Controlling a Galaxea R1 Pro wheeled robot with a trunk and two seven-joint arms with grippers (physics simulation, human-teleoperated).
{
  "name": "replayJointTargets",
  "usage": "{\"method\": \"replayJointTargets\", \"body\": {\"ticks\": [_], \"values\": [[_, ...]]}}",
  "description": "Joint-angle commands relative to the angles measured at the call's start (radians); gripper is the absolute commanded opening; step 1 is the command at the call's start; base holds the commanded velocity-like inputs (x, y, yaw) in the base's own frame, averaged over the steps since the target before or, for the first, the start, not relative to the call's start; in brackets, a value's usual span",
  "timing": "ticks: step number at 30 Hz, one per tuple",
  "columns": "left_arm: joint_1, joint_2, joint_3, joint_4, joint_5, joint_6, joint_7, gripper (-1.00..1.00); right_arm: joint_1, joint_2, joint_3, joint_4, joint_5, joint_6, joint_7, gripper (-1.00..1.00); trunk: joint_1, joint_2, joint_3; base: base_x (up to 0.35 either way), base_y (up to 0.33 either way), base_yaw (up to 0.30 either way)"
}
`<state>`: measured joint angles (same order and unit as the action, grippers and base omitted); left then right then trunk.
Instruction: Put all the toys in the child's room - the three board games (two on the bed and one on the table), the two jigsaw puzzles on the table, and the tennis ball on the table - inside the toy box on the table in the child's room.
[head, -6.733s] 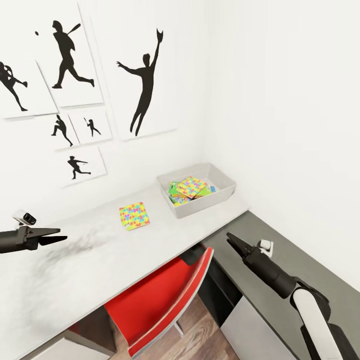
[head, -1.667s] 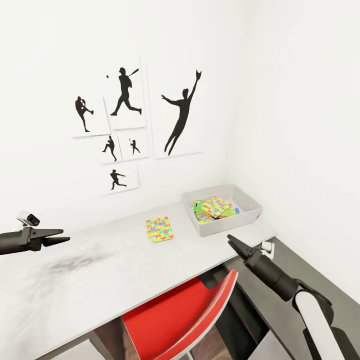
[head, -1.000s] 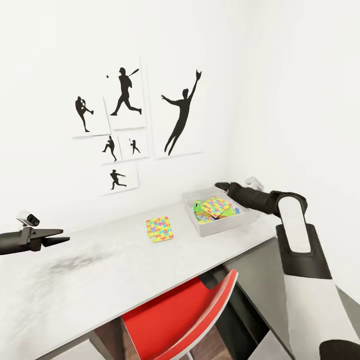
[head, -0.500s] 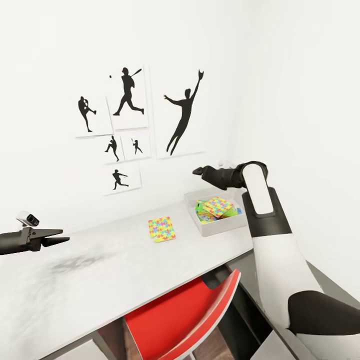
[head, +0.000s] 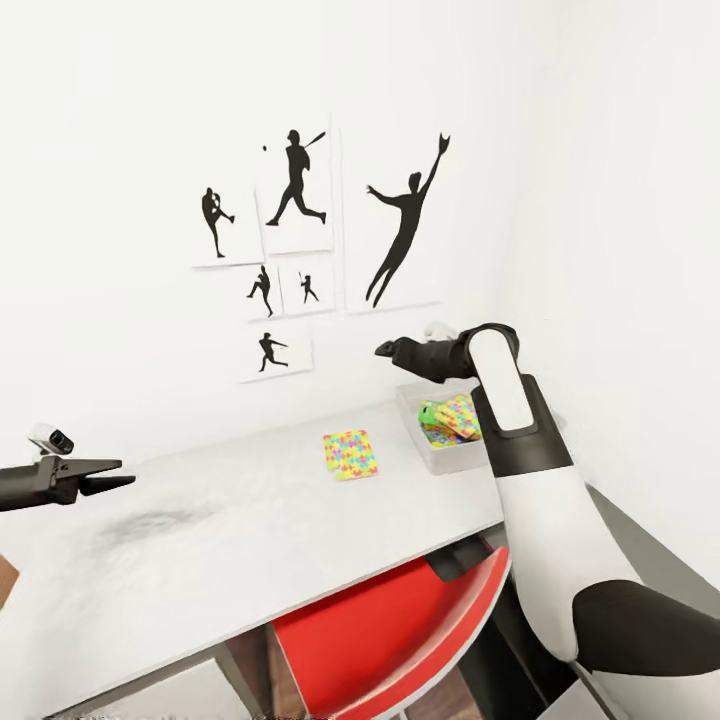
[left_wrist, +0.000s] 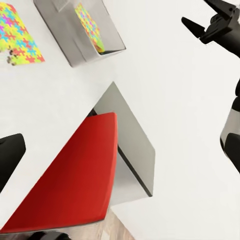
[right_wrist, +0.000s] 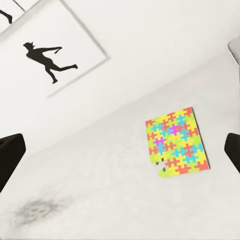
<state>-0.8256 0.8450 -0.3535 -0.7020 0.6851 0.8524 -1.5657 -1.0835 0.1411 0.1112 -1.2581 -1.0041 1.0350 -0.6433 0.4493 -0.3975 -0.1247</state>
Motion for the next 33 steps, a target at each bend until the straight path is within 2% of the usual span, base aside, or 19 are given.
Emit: {"method": "replayJointTargets", "body": {"ticks": [1,14,22,33], "values": [[-0.003,0.001,-0.007,0.002,0.004,0.01,-0.005,1.0,-0.001,0.0,0.001,0.0,-0.009,0.002,-0.011,1.0,0.001,-0.002,-0.003,0.0,0.001,0.239],[-0.003,0.002,-0.007,0.007,0.004,0.011,-0.005,1.0,0.011,0.012,0.004,0.001,-0.005,0.002,-0.013,1.0,0.001,-0.002,-0.015,0.0,0.0,0.211],[-0.003,0.004,-0.007,0.007,0.004,0.011,-0.005,1.0,0.012,0.014,0.005,0.001,-0.005,0.002,-0.013,1.0,0.001,-0.002,-0.016,0.01,0.0,0.015],[-0.003,0.006,-0.007,0.007,0.004,0.011,-0.005,1.0,0.009,0.017,0.005,0.001,-0.004,0.002,-0.013,1.0,0.001,-0.002,-0.016,0.115,0.0,0.001]]}}
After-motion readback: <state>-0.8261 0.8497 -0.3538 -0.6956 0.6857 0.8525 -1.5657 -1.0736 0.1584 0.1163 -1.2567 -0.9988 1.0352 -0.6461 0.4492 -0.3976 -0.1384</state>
